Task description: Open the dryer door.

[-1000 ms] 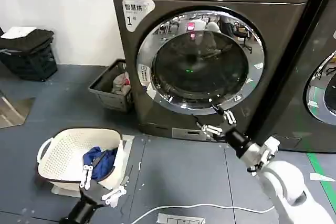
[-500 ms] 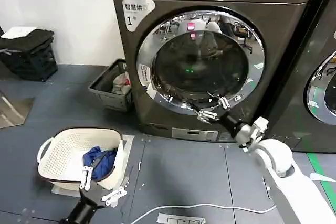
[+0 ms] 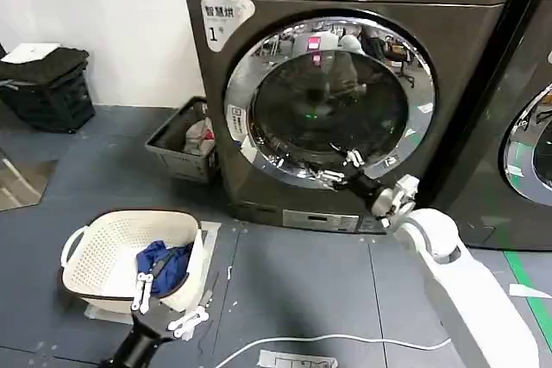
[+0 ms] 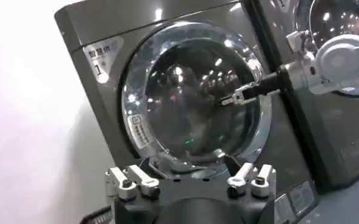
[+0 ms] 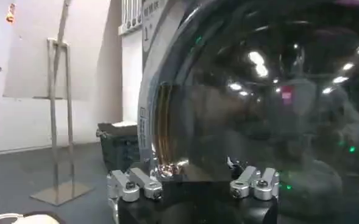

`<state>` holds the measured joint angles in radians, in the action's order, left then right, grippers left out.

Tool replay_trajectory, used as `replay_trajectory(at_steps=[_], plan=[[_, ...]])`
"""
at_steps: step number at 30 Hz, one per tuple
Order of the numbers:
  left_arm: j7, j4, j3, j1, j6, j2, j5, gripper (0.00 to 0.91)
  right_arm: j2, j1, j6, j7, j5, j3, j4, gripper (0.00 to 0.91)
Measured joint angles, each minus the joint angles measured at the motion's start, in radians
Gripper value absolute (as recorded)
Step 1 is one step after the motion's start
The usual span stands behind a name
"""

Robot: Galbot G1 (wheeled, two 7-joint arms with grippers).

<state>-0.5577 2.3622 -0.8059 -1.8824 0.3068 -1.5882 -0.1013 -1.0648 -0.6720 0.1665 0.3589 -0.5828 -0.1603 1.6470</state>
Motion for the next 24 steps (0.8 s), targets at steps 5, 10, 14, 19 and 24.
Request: replay_trajectory(at_steps=[5, 10, 14, 19, 24], plan=[[0.000, -0.004, 0.000, 0.000, 0.000, -0.001, -0.001, 0.907, -0.017, 0.035, -0.002, -0.001, 0.014, 0.029, -0.028, 0.907], [0.000, -0.005, 0.001, 0.001, 0.000, -0.002, -0.001, 0.907, -0.033, 0.064, -0.002, -0.005, 0.016, 0.054, -0.052, 0.907], [0.000, -0.005, 0.000, 0.001, 0.000, -0.002, -0.001, 0.907, -0.044, 0.088, 0.000, -0.006, 0.016, 0.073, -0.067, 0.907], [0.001, -0.006, 0.000, 0.002, 0.000, -0.003, -0.001, 0.907, -0.058, 0.114, 0.002, -0.010, 0.019, 0.096, -0.084, 0.907], [0.001, -0.007, 0.001, 0.004, 0.000, -0.004, -0.001, 0.907, -0.074, 0.139, 0.002, -0.013, 0.022, 0.116, -0.100, 0.907]])
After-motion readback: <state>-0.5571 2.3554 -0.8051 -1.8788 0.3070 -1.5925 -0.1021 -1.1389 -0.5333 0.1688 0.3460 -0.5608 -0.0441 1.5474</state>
